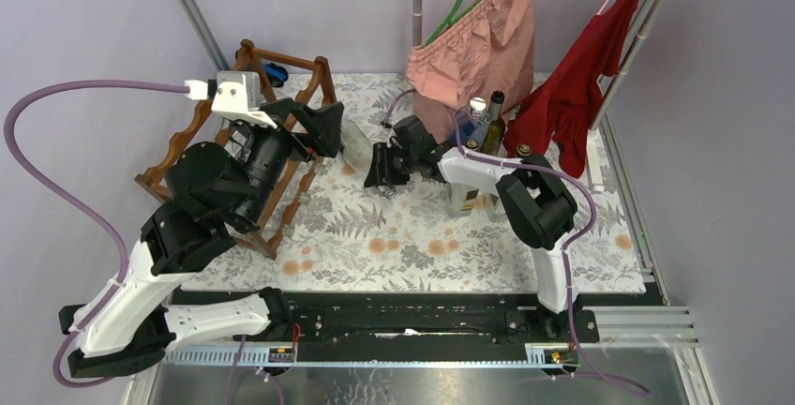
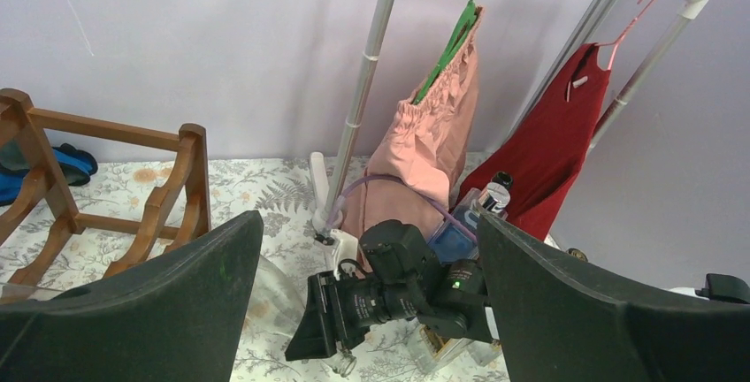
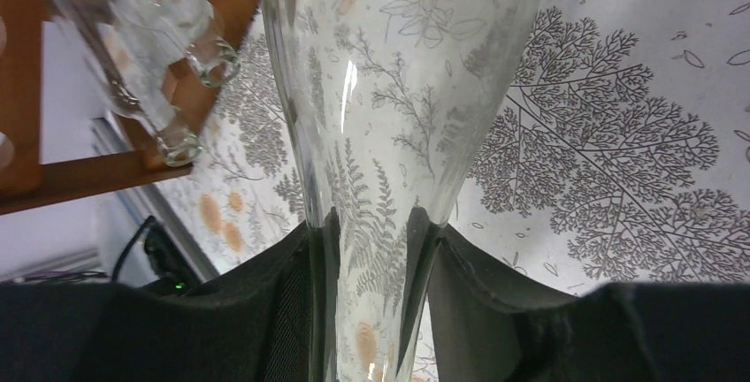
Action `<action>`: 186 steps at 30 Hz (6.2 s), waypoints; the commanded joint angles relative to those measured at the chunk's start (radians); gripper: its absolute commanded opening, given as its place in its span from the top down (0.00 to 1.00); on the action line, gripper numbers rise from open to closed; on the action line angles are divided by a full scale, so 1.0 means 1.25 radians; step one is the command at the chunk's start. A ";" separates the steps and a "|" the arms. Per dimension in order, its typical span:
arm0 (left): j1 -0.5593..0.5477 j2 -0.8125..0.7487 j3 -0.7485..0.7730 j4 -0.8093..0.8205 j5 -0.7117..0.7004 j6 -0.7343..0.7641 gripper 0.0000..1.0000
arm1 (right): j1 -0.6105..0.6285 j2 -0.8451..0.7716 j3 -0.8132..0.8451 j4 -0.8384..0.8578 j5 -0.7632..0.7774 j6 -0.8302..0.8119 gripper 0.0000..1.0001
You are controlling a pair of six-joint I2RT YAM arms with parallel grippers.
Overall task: Put the wine bottle on the wine rack
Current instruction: Pick up the wine bottle from the center of the board, then place the wine bottle in the wine rack.
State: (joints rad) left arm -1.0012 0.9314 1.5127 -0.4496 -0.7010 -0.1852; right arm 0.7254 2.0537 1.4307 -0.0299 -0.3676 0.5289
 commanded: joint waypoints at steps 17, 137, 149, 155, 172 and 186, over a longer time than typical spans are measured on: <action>0.003 0.021 0.018 0.055 -0.011 0.041 0.03 | -0.022 -0.120 -0.014 0.319 -0.166 0.109 1.00; 0.003 0.042 0.010 0.014 0.007 0.048 0.03 | -0.008 0.288 0.500 -0.006 -0.007 -0.712 0.17; 0.005 0.049 0.010 -0.056 -0.048 0.045 0.02 | -0.008 0.359 0.512 0.111 0.019 -0.717 0.20; 0.011 0.106 0.050 -0.099 -0.033 0.050 0.02 | -0.008 0.394 0.558 0.106 -0.001 -0.740 0.33; 0.127 0.160 0.058 -0.107 0.096 0.059 0.03 | -0.013 0.365 0.477 0.136 0.023 -0.754 0.91; 0.225 0.212 0.084 -0.164 0.154 0.021 0.03 | -0.013 0.432 0.629 -0.119 0.027 -0.828 1.00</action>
State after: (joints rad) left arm -0.7532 1.1934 1.6024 -0.6456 -0.5522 -0.1318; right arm 0.7132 2.5748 2.1620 -0.0410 -0.3527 -0.4503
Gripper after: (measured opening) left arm 0.974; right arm 0.422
